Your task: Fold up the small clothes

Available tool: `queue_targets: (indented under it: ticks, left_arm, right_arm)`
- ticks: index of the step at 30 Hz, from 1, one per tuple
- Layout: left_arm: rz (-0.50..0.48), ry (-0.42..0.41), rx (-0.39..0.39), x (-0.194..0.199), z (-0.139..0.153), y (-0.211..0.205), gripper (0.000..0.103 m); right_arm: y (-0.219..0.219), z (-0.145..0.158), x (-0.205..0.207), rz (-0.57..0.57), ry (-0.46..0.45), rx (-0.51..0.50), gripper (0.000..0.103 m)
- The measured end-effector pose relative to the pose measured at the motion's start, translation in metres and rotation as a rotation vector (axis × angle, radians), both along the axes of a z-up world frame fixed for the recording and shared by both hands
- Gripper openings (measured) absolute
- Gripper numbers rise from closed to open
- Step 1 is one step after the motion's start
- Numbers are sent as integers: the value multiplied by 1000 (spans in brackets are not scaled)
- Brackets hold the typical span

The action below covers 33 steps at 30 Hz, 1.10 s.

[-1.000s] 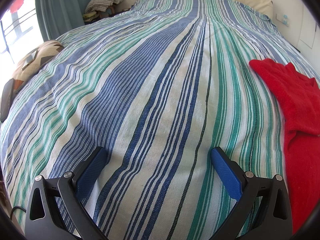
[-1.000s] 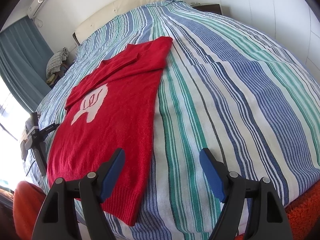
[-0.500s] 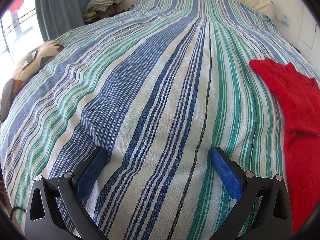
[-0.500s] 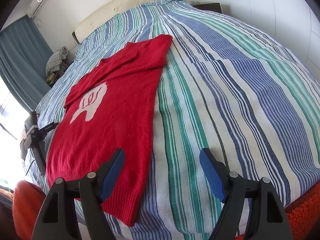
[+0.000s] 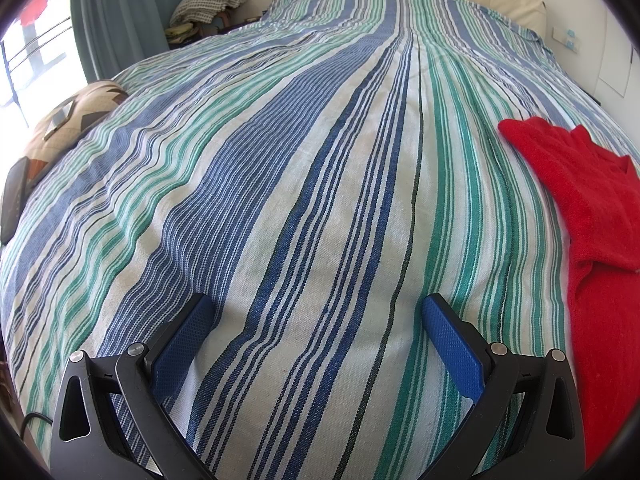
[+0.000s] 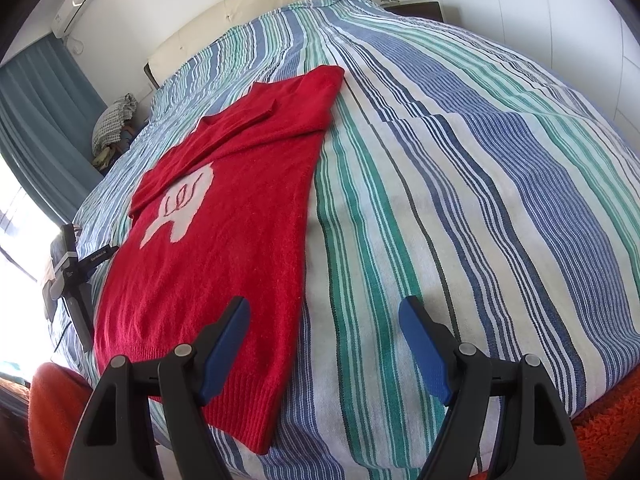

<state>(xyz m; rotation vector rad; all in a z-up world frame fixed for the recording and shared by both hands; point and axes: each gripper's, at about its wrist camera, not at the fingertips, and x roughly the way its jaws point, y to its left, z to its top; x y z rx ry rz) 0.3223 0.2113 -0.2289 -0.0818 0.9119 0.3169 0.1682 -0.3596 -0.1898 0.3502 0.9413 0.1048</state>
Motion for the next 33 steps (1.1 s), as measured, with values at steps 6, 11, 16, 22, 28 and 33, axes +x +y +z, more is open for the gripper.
queue_targets:
  ticks: [6, 11, 16, 22, 28, 33]
  left_arm:
    - [0, 0, 0, 0, 0, 0, 103]
    - [0, 0, 0, 0, 0, 0, 103]
    - [0, 0, 0, 1, 0, 0, 103]
    - [0, 0, 0, -1, 0, 0, 103]
    - [0, 0, 0, 0, 0, 0, 103]
    - [0, 0, 0, 0, 0, 0, 103]
  right_arm:
    - [0, 0, 0, 0, 0, -5, 76]
    - [1, -1, -1, 3, 2, -13, 76]
    - [2, 0, -1, 2, 1, -15, 76]
    - [3, 1, -1, 3, 1, -12, 76]
    - [1, 2, -3, -3, -3, -5, 76]
    - [0, 2, -3, -3, -3, -5, 76]
